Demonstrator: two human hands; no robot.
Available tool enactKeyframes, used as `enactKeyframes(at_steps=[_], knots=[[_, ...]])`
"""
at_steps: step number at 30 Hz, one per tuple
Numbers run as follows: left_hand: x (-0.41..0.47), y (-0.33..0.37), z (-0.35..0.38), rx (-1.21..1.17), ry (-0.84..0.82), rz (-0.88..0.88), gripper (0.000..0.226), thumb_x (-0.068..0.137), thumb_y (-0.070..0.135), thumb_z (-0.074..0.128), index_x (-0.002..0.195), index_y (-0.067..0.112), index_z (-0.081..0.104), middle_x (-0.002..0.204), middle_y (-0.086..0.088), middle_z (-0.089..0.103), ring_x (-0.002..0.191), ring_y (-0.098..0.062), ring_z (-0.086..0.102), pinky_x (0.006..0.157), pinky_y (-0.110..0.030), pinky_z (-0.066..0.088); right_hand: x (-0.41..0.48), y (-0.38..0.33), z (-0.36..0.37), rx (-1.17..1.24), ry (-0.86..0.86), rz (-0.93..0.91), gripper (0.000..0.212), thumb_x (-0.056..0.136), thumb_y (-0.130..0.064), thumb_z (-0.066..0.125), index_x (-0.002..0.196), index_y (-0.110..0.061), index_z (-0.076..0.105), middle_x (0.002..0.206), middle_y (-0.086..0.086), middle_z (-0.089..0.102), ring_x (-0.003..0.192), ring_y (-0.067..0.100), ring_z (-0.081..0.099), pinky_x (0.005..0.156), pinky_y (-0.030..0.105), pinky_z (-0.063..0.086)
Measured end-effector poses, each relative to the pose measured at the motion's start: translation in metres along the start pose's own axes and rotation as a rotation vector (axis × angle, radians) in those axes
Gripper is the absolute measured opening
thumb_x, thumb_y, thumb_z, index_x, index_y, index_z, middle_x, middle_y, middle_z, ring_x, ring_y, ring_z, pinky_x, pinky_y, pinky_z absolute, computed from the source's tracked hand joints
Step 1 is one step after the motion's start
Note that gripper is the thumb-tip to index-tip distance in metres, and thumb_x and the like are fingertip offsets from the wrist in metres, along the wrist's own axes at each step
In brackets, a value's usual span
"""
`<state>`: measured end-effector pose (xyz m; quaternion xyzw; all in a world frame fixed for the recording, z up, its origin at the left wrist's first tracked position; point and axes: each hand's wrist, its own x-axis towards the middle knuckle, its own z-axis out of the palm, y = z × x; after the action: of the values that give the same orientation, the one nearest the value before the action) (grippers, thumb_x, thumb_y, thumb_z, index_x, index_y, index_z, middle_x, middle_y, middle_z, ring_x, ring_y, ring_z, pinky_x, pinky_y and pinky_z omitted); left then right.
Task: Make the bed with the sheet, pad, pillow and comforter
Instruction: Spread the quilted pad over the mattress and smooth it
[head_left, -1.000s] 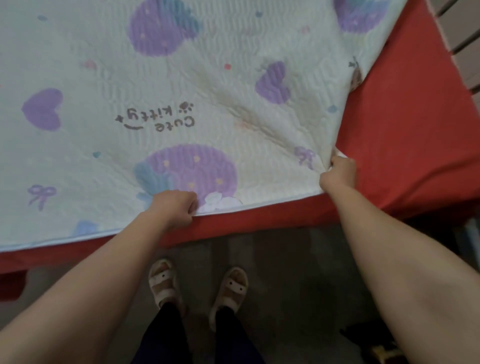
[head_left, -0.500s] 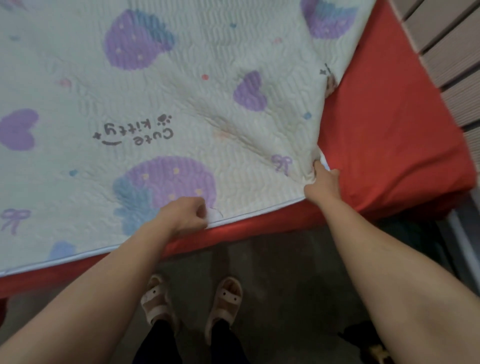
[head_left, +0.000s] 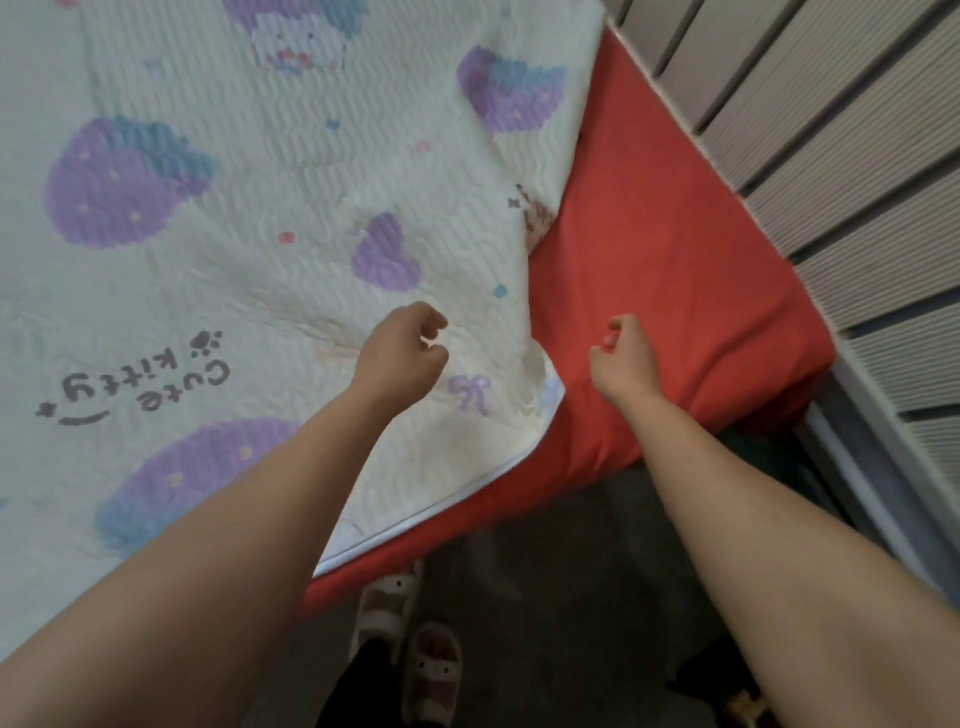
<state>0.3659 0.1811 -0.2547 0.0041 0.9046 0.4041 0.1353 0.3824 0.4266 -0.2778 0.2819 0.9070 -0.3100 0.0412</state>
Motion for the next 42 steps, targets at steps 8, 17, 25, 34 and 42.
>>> enactKeyframes(at_steps=[8,17,25,34,42], knots=[[0.127,0.083,0.042,0.436,0.053,0.323,0.056,0.087,0.032,0.057,0.140,0.031,0.038,0.150,-0.009,0.023,0.141,-0.036,0.013,0.104,-0.055,0.030,0.062,-0.002,-0.006,0.026,0.072,0.032,0.035,0.088,-0.002,0.053,0.123,-0.002,0.051,0.113,0.019,0.062,0.107,0.029,0.059,0.088,0.027,0.037],[0.210,0.042,0.027,0.505,0.051,0.168,0.022,0.088,0.011,0.046,0.106,0.004,0.056,0.109,-0.021,0.060,0.106,-0.039,0.056,0.093,-0.048,0.042,0.117,-0.034,0.029,0.030,0.037,0.062,0.029,0.089,-0.002,0.050,0.118,-0.002,0.056,0.111,0.018,0.065,0.104,0.030,0.060,0.085,0.030,0.040],[0.240,-0.045,-0.061,0.010,0.418,-0.424,0.032,0.096,0.018,0.039,0.114,-0.006,0.050,0.119,-0.029,0.055,0.113,-0.042,0.051,0.093,-0.041,0.038,0.163,-0.103,0.066,0.113,-0.029,0.023,0.024,0.089,0.001,0.052,0.112,0.002,0.061,0.112,0.019,0.065,0.104,0.029,0.060,0.088,0.025,0.039],[0.255,-0.093,-0.080,0.013,0.280,-0.505,0.029,0.094,0.012,0.041,0.112,-0.008,0.053,0.121,-0.030,0.054,0.115,-0.042,0.050,0.092,-0.038,0.037,0.198,-0.182,0.141,0.416,-0.250,0.220,0.015,0.089,-0.014,0.055,0.075,-0.021,0.051,0.080,0.007,0.059,0.071,0.021,0.057,0.066,0.036,0.048],[0.253,-0.095,-0.079,-0.006,0.258,-0.453,0.023,0.092,0.013,0.043,0.105,-0.004,0.052,0.116,-0.027,0.056,0.109,-0.040,0.052,0.088,-0.039,0.038,0.213,-0.224,0.157,0.713,-0.276,0.491,0.026,0.089,-0.005,0.051,0.113,-0.008,0.044,0.080,0.010,0.059,0.054,0.016,0.052,0.041,0.019,0.042]])
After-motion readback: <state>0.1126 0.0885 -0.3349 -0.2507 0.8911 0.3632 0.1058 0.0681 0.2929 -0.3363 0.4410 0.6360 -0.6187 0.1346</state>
